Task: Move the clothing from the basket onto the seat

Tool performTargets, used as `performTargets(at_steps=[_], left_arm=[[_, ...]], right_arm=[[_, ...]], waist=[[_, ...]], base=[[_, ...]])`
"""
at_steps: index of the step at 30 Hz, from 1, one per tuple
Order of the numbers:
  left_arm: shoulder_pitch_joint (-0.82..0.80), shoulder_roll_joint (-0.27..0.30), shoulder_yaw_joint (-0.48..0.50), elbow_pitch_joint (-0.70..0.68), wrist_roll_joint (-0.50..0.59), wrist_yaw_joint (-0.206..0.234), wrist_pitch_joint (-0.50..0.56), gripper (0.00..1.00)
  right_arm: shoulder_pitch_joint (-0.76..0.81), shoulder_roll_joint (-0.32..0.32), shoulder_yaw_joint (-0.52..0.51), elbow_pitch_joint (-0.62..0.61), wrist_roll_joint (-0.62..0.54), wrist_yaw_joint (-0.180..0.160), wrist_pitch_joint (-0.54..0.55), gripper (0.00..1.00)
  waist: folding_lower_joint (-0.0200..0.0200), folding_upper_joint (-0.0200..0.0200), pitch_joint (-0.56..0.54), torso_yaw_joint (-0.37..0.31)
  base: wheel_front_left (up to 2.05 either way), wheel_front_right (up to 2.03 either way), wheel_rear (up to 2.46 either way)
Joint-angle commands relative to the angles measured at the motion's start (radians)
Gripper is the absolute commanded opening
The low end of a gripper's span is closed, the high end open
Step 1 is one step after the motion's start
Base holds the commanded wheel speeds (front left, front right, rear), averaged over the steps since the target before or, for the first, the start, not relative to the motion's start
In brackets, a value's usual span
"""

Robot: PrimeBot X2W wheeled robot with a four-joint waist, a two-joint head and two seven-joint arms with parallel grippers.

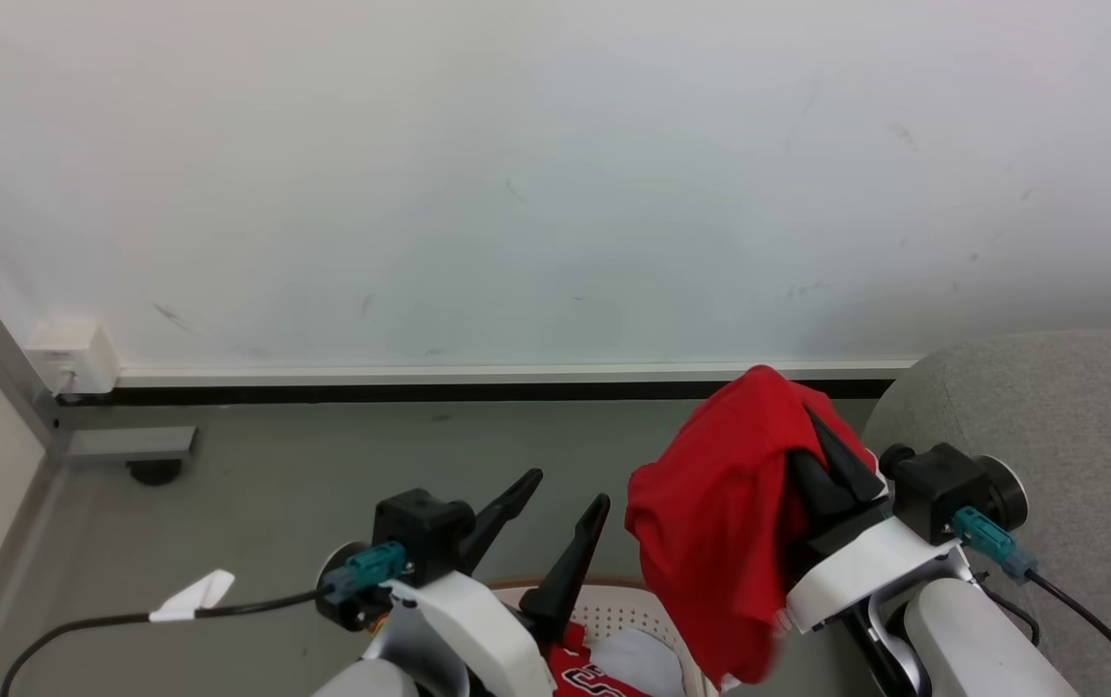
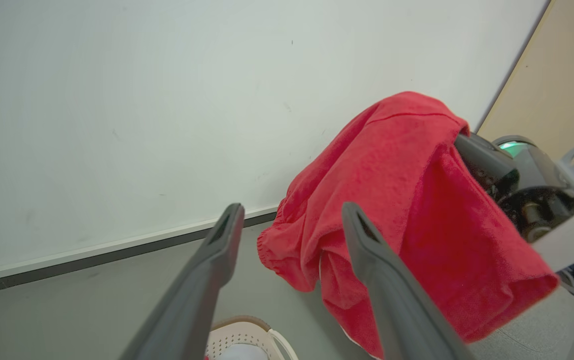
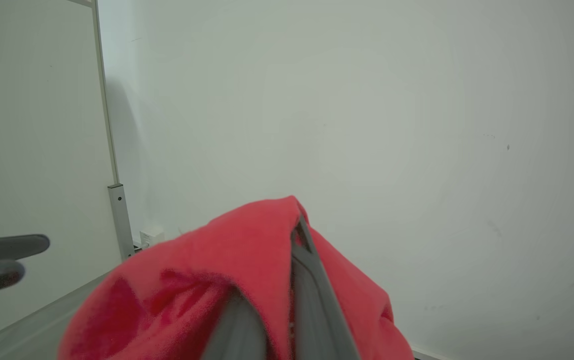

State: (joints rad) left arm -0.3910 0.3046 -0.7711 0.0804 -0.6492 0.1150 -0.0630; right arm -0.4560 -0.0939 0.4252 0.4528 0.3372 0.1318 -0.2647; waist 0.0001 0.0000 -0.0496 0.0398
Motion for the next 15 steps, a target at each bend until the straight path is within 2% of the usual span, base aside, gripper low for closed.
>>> performTargets(at_steps=[1, 9, 15], left_arm=[[0.011, 0.001, 0.0, 0.005, -0.008, -0.004, -0.006, 1.0], [0.009, -0.005, -0.015, 0.011, -0.012, -0.009, -0.002, 1.0], [0.015, -0.009, -0.025, 0.008, -0.019, -0.014, 0.001, 1.0]], right_arm=[[0.013, 0.001, -0.004, -0.005, -0.01, -0.002, 0.0, 0.0], [0.018, -0.001, -0.001, -0.008, -0.006, -0.002, 0.0, 0.0], [0.019, -0.013, 0.002, -0.013, -0.003, -0.002, 0.0, 0.0]], waist=[[-0.0001, 0.0, -0.001, 0.0], [-0.0001, 0.0, -0.006, -0.009], [-0.0001, 0.0, -0.007, -0.04]], base=[[0.0, 0.0, 0.0], [0.0, 0.0, 0.0], [0.0, 0.0, 0.0]])
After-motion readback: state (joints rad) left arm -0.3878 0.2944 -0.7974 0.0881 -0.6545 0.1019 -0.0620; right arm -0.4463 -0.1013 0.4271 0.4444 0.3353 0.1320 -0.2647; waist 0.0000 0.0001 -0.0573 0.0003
